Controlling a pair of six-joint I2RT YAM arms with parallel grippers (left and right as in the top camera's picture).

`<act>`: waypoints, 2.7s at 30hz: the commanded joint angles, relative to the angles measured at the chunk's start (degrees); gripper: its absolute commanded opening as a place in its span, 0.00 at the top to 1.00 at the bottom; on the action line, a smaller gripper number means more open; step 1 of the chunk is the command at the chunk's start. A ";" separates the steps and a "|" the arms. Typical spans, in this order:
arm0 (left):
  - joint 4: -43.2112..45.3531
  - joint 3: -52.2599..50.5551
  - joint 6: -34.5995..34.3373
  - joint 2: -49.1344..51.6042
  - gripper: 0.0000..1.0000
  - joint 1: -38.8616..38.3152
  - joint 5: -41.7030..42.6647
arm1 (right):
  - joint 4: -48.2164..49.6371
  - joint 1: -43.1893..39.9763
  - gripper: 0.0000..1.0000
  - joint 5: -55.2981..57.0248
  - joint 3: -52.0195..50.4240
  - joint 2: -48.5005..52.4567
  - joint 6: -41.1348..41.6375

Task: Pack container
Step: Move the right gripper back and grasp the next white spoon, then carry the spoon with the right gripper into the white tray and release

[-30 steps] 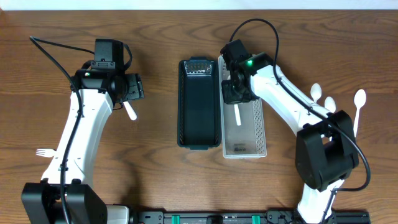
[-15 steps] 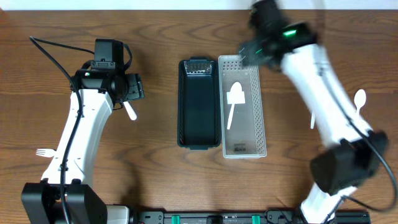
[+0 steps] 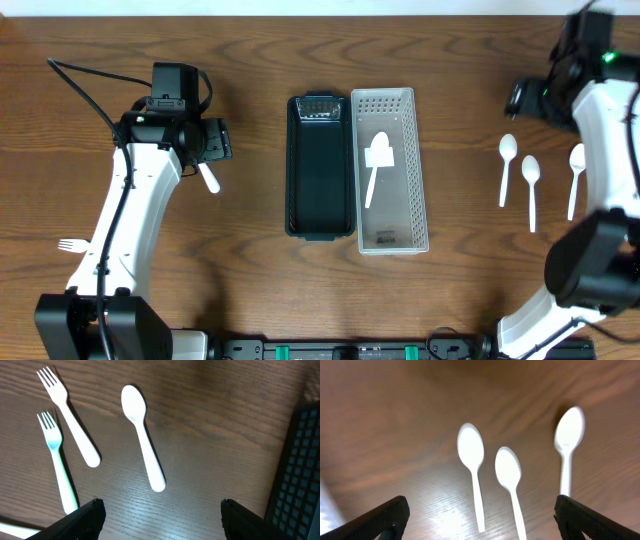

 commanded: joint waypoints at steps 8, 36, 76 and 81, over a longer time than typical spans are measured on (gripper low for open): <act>-0.24 1.11 -0.28 0.11 0.23 -0.13 -0.04 | 10.62 0.46 0.04 -3.52 -14.75 1.79 -2.10; -0.24 1.11 -0.28 0.11 0.23 -0.13 -0.04 | 23.89 0.52 0.55 -6.47 -26.49 1.88 -2.10; -0.24 1.11 -0.28 0.11 0.23 -0.13 -0.07 | 9.29 32.92 0.98 -10.23 -7.28 -5.70 9.66; -0.28 1.11 -0.26 0.11 0.23 -0.13 -0.07 | 9.29 35.01 0.92 -10.29 -9.40 1.97 10.43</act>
